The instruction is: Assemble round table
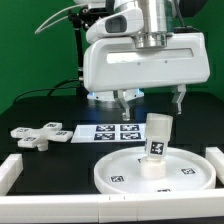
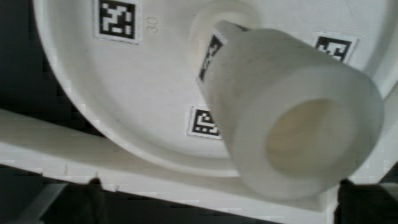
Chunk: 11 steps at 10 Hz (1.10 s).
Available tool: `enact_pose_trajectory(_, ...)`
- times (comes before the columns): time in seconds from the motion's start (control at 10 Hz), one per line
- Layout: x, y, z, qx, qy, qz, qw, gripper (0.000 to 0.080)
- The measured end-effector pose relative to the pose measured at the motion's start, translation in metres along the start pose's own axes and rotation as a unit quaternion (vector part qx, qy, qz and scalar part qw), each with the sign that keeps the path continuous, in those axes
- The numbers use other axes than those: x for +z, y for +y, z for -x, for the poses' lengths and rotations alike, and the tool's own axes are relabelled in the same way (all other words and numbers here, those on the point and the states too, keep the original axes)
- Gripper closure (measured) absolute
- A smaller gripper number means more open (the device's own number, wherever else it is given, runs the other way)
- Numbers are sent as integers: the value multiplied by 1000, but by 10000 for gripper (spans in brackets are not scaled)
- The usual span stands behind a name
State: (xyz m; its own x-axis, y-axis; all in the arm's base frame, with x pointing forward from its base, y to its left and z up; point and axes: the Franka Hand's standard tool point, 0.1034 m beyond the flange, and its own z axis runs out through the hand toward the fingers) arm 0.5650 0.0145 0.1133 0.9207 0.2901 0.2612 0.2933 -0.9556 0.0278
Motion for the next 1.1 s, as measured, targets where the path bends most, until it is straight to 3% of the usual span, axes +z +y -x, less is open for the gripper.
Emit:
enact_pose_trajectory(0.2, -9, 1, -6, -1, 2, 0, 1000, 150)
enact_pose_trajectory(0.7, -3, -1, -1, 1, -15, -6, 1000, 150)
enact_pose_trajectory(0.8, -3, -10, 3, 4, -65, -23, 998, 150)
enact_pose_trajectory(1.0, -5, -15, -3, 16, -103, -36, 994, 150)
enact_pose_trajectory(1.1, -6, -22, 3, 16, -153, -53, 987, 150)
